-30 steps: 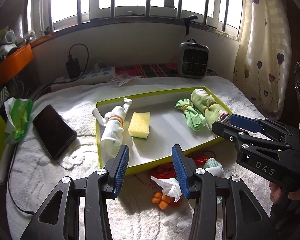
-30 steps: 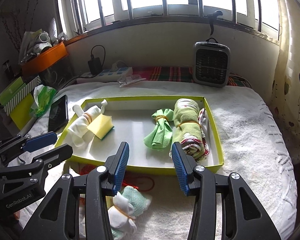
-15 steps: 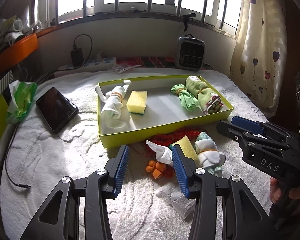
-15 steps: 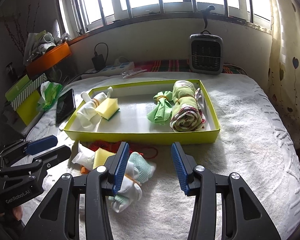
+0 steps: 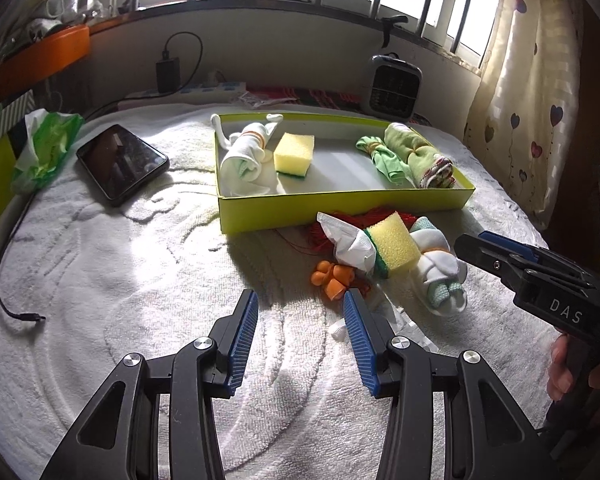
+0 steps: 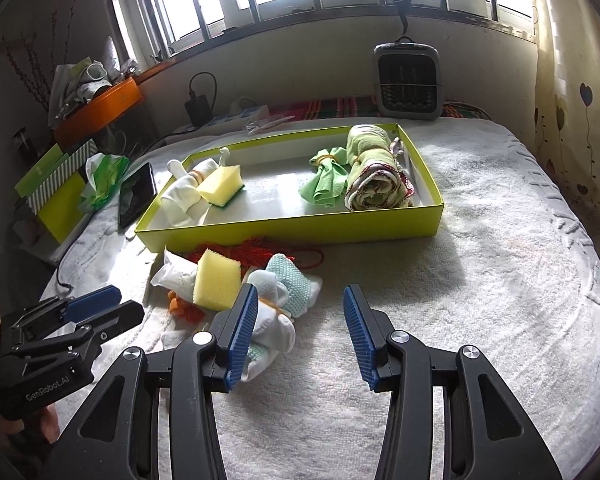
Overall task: Organize soft objects
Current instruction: 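Move the right tool to the white-and-mint sock bundle and grasp it, then lift the sock bundle with the right tool while the left tool grasps the clear plastic packet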
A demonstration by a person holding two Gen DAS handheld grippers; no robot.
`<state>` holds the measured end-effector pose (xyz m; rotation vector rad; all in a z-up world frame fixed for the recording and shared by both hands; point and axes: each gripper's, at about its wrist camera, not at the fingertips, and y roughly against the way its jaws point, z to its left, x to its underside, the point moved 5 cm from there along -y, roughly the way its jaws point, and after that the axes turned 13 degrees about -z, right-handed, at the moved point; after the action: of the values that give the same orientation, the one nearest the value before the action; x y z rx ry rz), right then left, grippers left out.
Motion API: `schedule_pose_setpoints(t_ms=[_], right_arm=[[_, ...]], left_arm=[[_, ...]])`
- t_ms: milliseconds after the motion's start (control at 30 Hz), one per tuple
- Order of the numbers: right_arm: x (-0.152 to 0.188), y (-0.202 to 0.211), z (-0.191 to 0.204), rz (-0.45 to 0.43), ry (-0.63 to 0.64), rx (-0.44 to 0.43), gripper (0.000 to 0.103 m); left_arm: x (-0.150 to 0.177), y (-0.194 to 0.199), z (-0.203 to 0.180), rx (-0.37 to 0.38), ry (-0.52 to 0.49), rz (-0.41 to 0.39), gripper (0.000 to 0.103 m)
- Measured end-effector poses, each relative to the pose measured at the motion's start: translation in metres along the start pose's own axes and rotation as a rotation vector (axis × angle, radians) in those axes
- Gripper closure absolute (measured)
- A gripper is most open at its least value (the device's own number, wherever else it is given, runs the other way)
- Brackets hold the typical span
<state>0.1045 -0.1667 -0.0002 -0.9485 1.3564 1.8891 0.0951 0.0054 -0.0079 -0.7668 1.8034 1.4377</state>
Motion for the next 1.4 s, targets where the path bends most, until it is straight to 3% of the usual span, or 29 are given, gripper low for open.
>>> schedule_pose_setpoints(t_ms=[800,967,1400], right_arm=[[0.014,-0.022,0.019,0.079,0.059,-0.003,0.053],[0.015,-0.017,0.019,0.067,0.066,-0.014,0.064],[0.01,0.002,-0.001,0.02,0.044,0.012,0.069]], left_arm=[[0.016,-0.003,0.0,0.091,0.043,0.056,0.06],[0.017,-0.001,-0.007,0.11,0.04,0.064,0.06],[0.023,-0.004,-0.037,0.129,0.009,0.095,0.055]])
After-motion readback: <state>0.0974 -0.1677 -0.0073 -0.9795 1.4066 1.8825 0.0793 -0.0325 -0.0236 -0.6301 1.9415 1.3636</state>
